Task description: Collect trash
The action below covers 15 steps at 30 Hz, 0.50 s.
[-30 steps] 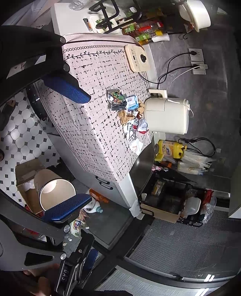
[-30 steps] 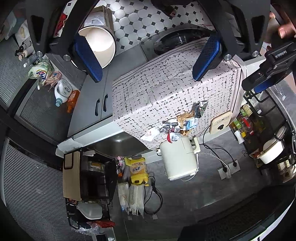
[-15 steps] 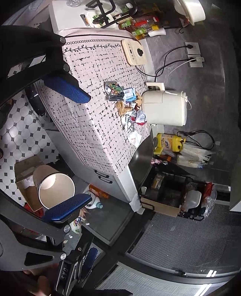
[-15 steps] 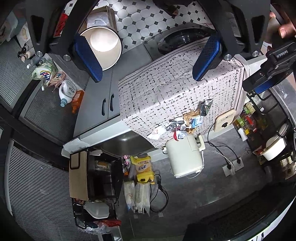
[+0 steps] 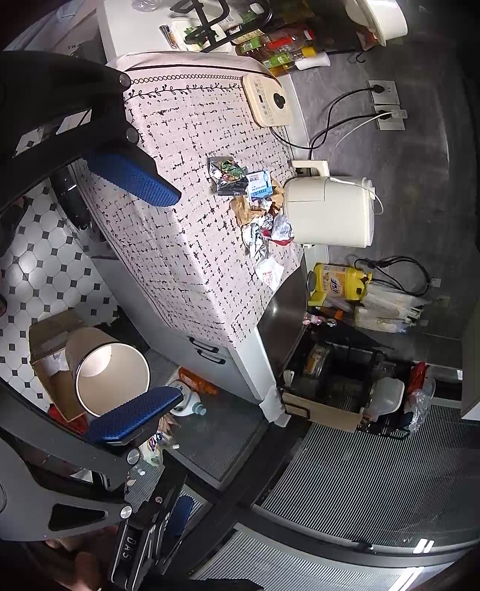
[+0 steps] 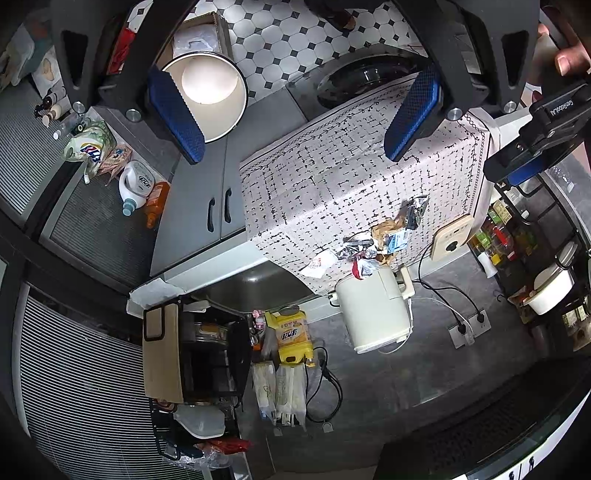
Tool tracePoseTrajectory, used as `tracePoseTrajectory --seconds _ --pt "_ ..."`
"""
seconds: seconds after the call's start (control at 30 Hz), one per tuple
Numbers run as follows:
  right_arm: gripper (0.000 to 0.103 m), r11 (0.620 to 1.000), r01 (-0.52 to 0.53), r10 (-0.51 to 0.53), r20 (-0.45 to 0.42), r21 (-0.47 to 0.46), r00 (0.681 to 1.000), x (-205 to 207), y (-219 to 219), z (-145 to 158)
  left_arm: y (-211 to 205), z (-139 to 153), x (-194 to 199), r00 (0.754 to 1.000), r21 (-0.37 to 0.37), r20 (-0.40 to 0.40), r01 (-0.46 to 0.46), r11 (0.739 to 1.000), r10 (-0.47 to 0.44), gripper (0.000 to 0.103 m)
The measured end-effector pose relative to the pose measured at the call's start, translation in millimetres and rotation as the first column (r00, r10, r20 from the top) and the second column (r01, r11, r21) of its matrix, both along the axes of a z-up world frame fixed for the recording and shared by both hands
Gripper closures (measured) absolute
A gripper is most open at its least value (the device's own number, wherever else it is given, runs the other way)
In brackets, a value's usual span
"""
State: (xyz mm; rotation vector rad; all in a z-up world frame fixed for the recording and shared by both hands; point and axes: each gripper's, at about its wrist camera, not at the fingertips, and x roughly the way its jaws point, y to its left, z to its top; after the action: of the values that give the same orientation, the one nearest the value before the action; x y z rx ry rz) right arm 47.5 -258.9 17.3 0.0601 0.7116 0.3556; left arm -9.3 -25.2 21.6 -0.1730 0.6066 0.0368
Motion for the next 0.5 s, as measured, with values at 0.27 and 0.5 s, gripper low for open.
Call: tracePoseTrajectory --seconds 0.27,0.5 --pt "0.008 1.000 0.004 -0.004 -0.002 0.002 1.000 0.0 1.0 -0.9 -2.3 -0.1 -0.9 1.000 -0.002 0.002 -0.003 1.000 0.003 0.006" --pt "0.008 1.000 0.007 -0.007 0.008 -0.014 1.000 -1.2 -0.4 1.3 -2.6 -1.7 -2.6 1.000 -0.017 0.006 -0.010 1.000 0.010 0.006"
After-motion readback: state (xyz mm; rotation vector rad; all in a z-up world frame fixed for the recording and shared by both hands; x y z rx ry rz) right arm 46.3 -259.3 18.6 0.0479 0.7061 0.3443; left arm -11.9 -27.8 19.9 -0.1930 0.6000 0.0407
